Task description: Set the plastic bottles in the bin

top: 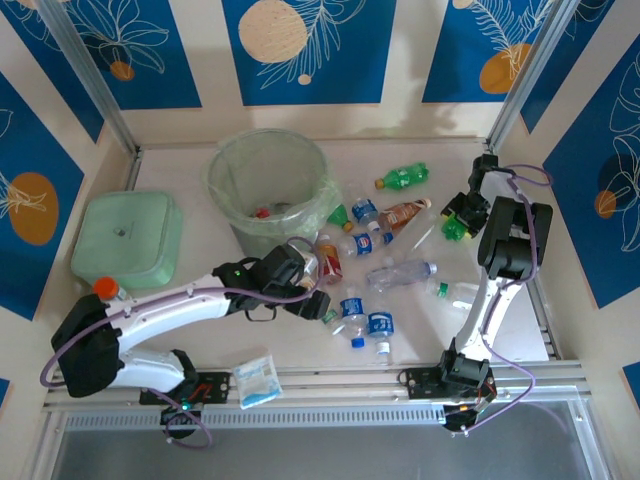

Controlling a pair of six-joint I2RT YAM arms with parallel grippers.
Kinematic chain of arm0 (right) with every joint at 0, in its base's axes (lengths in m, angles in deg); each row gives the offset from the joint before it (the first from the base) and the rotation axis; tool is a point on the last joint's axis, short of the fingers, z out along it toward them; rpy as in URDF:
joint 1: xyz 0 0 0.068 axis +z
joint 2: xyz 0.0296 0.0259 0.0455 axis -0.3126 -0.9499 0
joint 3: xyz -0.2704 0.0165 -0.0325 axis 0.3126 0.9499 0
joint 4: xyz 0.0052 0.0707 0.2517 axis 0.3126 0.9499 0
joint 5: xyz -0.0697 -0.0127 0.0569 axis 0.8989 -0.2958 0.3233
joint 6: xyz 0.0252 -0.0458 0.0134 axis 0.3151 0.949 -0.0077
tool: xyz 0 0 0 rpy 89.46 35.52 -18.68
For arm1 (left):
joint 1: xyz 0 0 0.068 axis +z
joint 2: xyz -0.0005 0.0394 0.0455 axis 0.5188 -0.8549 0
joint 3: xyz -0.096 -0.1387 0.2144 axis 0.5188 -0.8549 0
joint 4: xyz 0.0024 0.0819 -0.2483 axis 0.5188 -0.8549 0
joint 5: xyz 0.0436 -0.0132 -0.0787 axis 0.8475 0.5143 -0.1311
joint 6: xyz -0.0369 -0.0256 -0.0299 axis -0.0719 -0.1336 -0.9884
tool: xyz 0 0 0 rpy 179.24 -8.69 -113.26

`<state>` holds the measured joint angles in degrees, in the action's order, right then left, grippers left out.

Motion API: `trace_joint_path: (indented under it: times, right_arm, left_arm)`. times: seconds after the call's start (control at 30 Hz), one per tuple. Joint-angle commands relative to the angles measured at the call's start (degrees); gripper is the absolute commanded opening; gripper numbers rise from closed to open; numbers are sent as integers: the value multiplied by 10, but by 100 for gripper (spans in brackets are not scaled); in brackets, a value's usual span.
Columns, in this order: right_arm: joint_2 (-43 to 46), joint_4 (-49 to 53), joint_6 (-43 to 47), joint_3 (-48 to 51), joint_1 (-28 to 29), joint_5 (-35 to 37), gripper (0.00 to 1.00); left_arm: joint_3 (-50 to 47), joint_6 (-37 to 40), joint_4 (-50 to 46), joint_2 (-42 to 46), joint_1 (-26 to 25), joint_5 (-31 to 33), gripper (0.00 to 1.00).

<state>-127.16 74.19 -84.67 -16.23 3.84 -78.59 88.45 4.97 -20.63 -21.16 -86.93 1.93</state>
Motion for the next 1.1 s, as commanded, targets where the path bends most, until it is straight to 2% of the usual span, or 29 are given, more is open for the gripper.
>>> trace_joint_path:
  times: [0.0,0.37,0.57,0.83,1.07]
  right_arm:
    - [53,5,-7,15,1,-9,62]
    - [193,16,-28,66,48,2,61]
    - [283,41,-32,82,101,35,59]
    - [384,97,-41,35,172,58,59]
    - [417,142,-46,-31,265,90,59]
  left_arm:
    - [19,-4,-10,-16,-4,-23,99]
    - [31,4,-17,-19,-4,-21,100]
    - [38,8,-26,-19,-4,-13,100]
    - [52,7,-34,-21,-4,-8,100]
    - [65,6,-36,-30,-4,-5,100]
